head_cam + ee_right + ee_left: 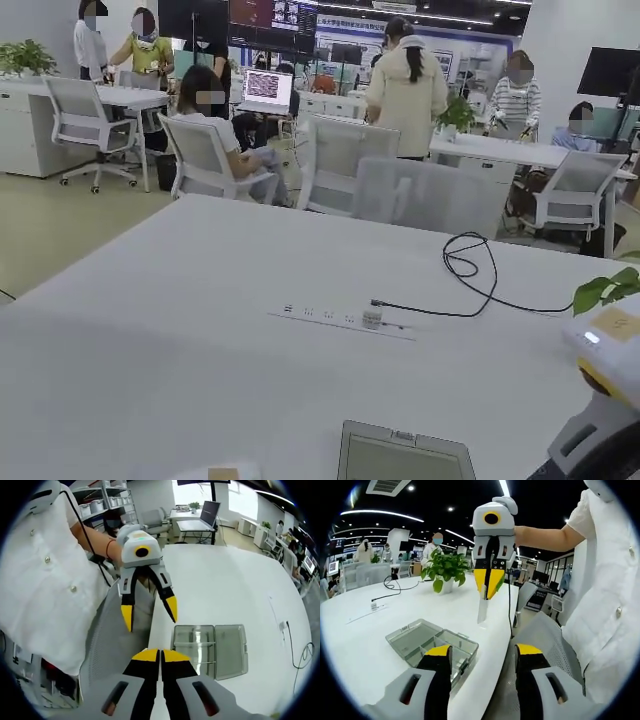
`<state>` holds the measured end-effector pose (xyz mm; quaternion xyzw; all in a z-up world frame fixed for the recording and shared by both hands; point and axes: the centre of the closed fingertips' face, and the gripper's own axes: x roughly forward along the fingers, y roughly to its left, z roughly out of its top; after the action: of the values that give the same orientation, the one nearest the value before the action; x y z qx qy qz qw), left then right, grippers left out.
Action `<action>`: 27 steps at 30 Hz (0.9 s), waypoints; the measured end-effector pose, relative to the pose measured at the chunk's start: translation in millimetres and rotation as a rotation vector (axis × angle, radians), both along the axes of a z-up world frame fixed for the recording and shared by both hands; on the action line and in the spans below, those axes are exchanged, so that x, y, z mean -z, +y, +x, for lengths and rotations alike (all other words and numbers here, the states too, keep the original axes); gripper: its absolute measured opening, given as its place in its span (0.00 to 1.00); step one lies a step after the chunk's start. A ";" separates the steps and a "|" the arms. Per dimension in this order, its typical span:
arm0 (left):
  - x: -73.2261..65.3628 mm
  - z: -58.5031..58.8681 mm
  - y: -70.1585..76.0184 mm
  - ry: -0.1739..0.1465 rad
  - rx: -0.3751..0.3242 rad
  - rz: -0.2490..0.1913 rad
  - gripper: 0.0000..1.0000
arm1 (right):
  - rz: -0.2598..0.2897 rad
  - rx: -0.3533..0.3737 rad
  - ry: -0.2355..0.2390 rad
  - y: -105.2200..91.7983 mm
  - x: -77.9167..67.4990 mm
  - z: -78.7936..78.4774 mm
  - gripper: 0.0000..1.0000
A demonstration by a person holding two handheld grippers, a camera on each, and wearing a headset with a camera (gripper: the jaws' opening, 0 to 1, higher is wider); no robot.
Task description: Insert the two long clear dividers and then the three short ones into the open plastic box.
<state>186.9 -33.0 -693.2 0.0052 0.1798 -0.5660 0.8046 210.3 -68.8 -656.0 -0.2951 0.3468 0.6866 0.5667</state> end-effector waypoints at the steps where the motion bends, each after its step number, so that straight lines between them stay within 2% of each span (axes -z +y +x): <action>1: 2.0 0.3 1.6 0.003 -0.003 0.002 0.52 | -0.002 0.003 -0.004 0.0 1.1 1.9 0.03; 4: 5.9 1.3 5.7 0.002 -0.012 0.005 0.62 | -0.012 0.021 -0.025 0.3 6.8 11.0 0.03; 9: 17.1 2.2 13.5 0.000 -0.016 0.034 0.71 | -0.022 0.053 -0.054 3.0 21.1 28.0 0.03; 15: 28.5 2.0 20.7 0.000 -0.026 0.048 0.86 | -0.032 0.090 -0.085 7.2 48.1 48.7 0.03; 17: 31.8 1.1 22.1 -0.007 -0.021 0.056 0.88 | -0.032 0.100 -0.085 7.6 55.9 53.3 0.03; 22: 38.7 0.8 25.9 0.007 -0.024 0.061 0.92 | -0.036 0.122 -0.085 9.0 75.9 61.0 0.03; 27: 42.4 0.4 27.5 0.019 -0.027 0.056 0.94 | -0.033 0.133 -0.079 9.8 87.3 64.7 0.03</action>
<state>187.3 -5.5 -735.6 0.0201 0.2032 -0.5497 0.8101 275.0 -59.0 -743.3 -0.3074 0.3544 0.6294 0.6194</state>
